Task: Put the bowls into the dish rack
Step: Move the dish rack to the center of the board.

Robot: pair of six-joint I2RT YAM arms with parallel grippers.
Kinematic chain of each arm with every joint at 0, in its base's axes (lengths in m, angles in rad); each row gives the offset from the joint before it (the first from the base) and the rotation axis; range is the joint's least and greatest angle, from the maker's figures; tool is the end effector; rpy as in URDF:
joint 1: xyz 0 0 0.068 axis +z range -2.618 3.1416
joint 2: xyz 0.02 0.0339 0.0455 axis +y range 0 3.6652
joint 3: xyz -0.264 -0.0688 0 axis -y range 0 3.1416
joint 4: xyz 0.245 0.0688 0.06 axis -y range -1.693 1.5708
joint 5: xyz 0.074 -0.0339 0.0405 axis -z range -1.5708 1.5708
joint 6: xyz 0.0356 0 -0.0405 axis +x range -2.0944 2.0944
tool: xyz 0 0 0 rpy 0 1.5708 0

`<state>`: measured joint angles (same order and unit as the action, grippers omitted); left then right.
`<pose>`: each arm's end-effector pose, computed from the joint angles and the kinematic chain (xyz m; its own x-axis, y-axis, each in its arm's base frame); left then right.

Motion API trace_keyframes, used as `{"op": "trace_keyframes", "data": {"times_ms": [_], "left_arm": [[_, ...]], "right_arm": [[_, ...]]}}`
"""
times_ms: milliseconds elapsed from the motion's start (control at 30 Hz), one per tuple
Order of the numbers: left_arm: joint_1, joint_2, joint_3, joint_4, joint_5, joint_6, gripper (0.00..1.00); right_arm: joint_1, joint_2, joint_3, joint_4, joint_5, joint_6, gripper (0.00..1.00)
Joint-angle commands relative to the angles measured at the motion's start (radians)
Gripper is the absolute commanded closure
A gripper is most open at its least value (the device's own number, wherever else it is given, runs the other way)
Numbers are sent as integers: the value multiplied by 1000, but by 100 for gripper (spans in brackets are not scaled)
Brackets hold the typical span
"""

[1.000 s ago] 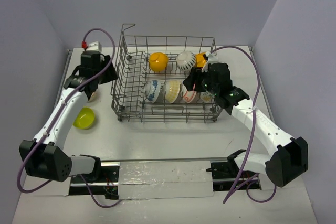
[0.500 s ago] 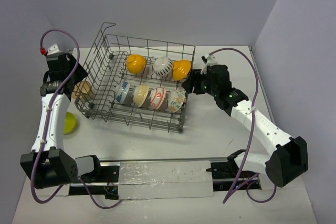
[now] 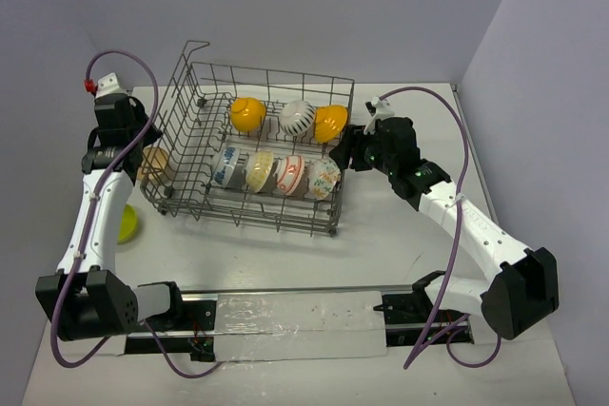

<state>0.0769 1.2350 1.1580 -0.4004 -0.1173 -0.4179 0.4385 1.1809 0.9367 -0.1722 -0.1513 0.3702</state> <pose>0.2779 0.0256 0.3535 -0.3457 -0.4309 -0.8336 -0.3504 0.8834 -0.3113 0.2438 0.1202 0.3125 -0.5384 0.1426 -0.8305 -0.3752 0.8420 0.3877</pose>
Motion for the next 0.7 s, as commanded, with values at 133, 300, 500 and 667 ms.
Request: {"op": "trace_keyframes", "data": {"times_ms": [133, 300, 500, 667], "left_arm": [[-114, 60, 0, -81, 65, -15, 92], [-180, 73, -7, -81, 42, 8, 94], [-246, 77, 11, -110, -21, 21, 69], [-255, 64, 11, -104, -31, 41, 62]], "right_arm": [[-6, -7, 16, 17, 13, -10, 36], [-6, 5, 22, 13, 18, -14, 36], [-6, 13, 22, 13, 15, -16, 36], [-6, 17, 24, 8, 13, -17, 36]]}}
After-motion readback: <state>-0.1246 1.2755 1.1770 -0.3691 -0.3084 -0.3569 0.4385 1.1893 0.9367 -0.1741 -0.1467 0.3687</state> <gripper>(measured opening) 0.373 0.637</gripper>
